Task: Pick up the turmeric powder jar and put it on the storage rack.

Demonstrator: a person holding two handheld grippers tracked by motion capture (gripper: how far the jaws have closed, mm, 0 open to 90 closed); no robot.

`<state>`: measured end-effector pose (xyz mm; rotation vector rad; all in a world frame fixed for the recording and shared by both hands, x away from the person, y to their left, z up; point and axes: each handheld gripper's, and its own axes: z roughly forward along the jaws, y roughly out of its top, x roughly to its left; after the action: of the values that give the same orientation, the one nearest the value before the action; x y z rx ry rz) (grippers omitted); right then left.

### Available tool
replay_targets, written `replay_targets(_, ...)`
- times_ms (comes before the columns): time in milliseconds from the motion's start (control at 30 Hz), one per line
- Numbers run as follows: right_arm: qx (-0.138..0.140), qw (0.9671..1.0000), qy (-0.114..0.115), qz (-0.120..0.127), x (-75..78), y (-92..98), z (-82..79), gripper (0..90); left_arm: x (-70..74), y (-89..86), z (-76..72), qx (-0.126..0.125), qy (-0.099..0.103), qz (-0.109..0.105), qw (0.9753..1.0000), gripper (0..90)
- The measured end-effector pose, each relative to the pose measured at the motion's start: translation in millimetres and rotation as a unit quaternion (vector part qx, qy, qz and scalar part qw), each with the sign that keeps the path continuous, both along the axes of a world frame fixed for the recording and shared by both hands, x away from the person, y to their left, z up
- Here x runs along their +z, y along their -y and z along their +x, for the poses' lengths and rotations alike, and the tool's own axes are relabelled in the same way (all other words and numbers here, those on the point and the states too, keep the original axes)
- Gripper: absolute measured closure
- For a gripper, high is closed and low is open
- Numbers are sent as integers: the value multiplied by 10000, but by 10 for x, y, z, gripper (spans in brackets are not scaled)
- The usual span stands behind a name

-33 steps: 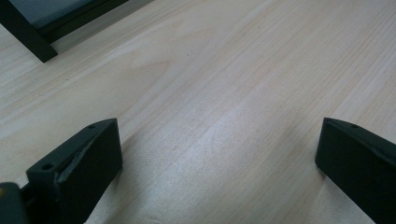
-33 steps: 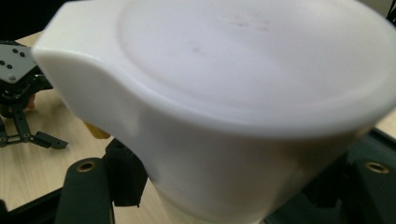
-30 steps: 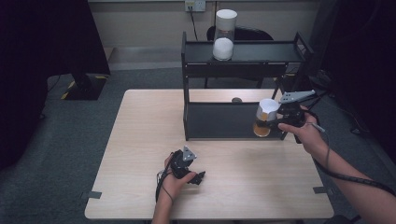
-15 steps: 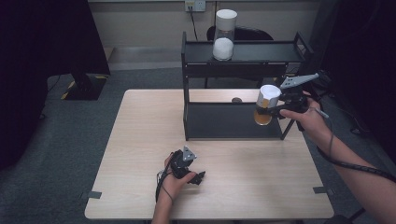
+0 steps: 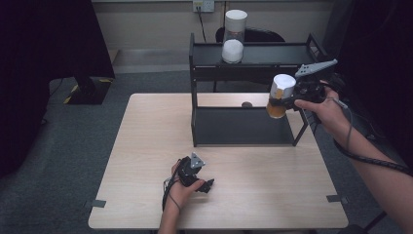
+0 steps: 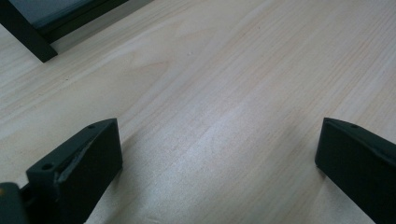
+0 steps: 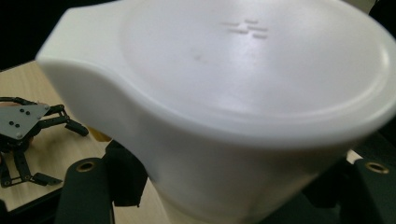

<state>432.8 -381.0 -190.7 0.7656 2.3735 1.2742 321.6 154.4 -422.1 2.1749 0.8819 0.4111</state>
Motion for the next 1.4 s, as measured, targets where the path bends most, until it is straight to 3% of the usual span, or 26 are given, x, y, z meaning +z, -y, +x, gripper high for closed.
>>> replay_targets(1400,-114,9999,19,32,992,-111,246,305,5,0,3,-7,-5,12,10000,0)
